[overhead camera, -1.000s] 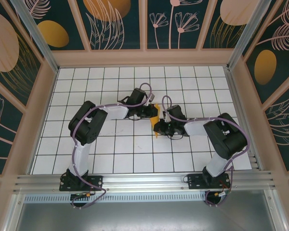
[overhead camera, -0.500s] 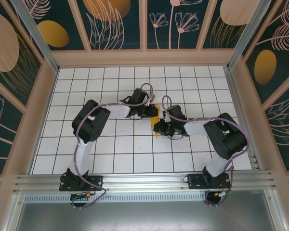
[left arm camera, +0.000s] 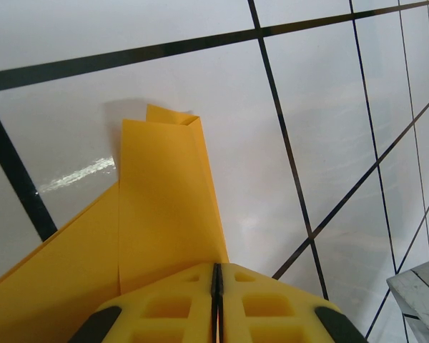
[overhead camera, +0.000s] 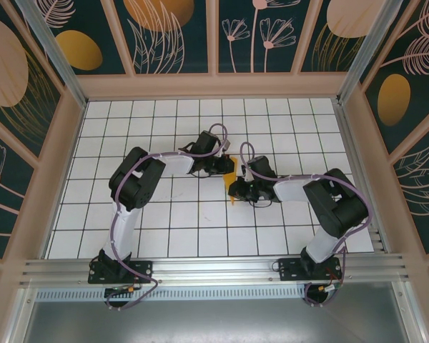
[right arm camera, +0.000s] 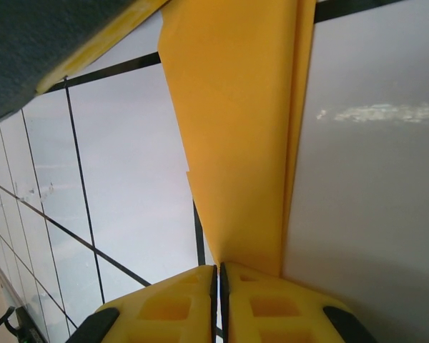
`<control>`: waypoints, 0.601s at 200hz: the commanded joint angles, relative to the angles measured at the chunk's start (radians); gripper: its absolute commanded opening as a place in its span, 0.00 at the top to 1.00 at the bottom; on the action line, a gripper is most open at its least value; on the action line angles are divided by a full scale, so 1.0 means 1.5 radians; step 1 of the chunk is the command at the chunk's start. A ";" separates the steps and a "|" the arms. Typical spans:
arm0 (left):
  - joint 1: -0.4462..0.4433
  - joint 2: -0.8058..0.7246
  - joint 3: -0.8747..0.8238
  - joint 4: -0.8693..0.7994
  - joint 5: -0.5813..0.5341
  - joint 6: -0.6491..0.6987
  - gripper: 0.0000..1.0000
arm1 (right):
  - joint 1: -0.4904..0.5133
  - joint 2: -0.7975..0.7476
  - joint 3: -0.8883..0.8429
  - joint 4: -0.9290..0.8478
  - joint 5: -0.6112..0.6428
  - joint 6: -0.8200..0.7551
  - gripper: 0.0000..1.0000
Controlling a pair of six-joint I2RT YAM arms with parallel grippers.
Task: Fold a paper plane with a square sheet of paper (fold left side to right side)
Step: Fold the wing for the fifth time at the center of the table.
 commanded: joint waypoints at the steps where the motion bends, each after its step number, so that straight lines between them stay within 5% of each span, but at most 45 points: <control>1: 0.005 0.049 -0.002 -0.038 -0.057 0.022 0.89 | 0.017 0.006 -0.005 -0.087 0.001 -0.020 0.86; 120: 0.022 0.050 -0.016 -0.046 -0.070 0.019 0.89 | 0.064 -0.024 -0.046 -0.122 -0.034 -0.022 0.86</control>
